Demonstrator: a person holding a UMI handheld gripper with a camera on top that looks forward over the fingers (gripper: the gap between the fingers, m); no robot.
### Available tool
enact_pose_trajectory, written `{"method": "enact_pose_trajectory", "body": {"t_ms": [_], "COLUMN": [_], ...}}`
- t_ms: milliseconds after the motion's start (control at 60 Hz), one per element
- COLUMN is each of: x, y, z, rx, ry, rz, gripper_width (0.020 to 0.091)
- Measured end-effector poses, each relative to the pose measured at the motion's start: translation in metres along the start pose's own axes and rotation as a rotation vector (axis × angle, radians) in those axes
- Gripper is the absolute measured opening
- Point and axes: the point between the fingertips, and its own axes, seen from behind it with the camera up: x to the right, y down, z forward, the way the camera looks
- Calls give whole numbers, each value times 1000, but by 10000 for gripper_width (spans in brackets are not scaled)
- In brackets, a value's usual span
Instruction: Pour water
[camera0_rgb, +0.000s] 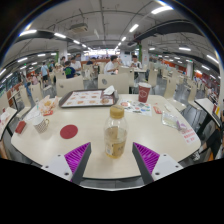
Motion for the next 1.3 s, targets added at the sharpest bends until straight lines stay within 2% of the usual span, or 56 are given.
{"method": "enact_pose_trajectory", "body": {"t_ms": [100, 267, 383, 450, 650, 833, 1067, 1167, 1300], "x": [12, 8, 10, 13, 11, -13, -114, -170, -231], "y": [-16, -19, -25, -27, -41, -108, -190, -201, -193], "z": [32, 74, 81, 82, 79, 61, 52, 65, 89], "rx": [60, 97, 129, 131, 121, 171, 200, 196, 210], "ry": [-13, -40, -23, 3, 78, 250, 523, 581, 612], "rz": [6, -30, -25, -20, -76, -274, -865, -1163, -1521], "gripper_width": [823, 509, 455, 394, 394, 393, 392, 391, 391]}}
